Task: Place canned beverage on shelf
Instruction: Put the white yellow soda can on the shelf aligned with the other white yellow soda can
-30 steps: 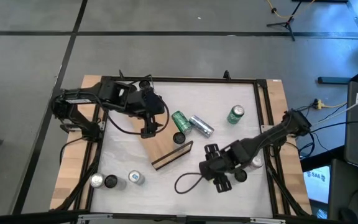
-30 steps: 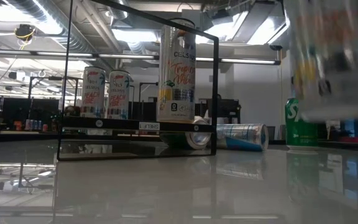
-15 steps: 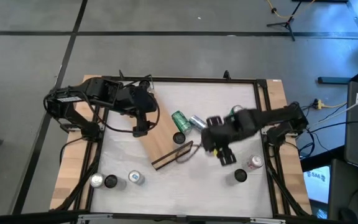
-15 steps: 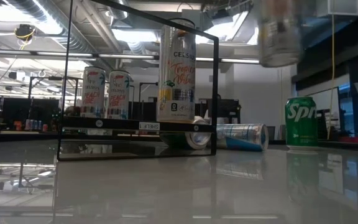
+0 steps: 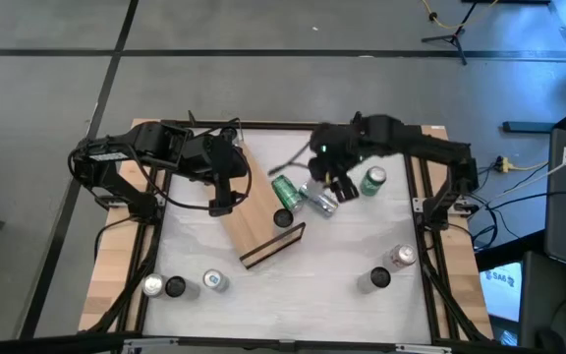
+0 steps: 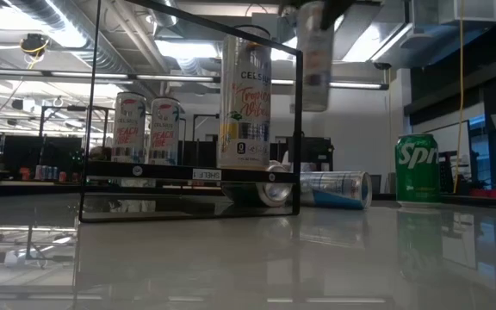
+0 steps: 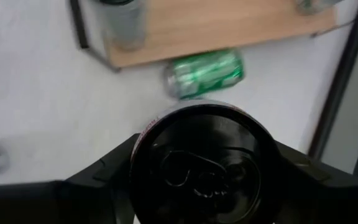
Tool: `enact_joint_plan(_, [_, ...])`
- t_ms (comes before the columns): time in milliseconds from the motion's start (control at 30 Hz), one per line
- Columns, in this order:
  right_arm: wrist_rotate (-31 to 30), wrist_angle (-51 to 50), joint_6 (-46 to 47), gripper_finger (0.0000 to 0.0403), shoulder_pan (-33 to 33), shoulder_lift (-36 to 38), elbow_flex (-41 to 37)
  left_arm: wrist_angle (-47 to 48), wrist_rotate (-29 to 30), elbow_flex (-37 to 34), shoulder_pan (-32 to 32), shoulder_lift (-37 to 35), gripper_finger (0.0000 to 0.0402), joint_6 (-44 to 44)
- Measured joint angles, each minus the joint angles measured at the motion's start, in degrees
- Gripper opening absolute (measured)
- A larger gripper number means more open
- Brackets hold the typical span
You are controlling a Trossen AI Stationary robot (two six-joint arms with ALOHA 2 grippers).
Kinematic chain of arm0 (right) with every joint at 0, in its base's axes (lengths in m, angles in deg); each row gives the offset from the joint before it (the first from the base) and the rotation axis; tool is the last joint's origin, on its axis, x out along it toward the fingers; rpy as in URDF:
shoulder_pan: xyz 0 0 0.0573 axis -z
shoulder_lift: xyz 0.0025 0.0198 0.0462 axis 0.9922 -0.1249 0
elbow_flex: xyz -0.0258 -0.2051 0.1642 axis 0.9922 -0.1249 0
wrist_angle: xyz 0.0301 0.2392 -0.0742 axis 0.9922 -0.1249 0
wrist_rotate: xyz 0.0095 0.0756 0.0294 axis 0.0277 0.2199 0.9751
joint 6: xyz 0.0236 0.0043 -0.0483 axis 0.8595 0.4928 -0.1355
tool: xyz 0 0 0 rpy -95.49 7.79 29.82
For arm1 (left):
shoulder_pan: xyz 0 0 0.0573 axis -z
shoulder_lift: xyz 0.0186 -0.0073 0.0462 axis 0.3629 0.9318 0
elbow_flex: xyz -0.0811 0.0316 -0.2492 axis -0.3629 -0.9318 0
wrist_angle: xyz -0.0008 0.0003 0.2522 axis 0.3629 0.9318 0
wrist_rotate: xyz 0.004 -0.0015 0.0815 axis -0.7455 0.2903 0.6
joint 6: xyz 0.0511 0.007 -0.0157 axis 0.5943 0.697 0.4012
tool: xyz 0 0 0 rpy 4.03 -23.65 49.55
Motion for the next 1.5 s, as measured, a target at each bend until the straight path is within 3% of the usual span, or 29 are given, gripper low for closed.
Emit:
enact_joint_plan(100, [3.58,3.52,-4.81,0.0256,3.04,-0.28,-0.02,0.0,0.0,0.0,0.0,0.0,0.0322,-0.02])
enact_joint_plan(233, [10.05,4.35,-4.05,0.0256,5.99,-0.63,-0.59,-0.05,0.45,0.0,0.0,0.0,0.0322,0.04])
enact_joint_plan(700, [12.71,18.01,-8.81,0.0257,4.5,-6.71,-0.8,3.52,0.47,0.0,-0.02,-2.54,0.0322,2.5])
enact_joint_plan(1267, [20.91,21.47,-9.76,0.0257,2.51,-10.82,-0.87,5.46,0.68,0.02,-0.02,-8.72,0.0322,1.0])
enact_joint_plan(1500, [20.64,21.87,-9.97,0.0257,-0.23,-11.77,-0.79,3.99,0.74,-6.27,-0.91,-10.82,0.0322,-0.68])
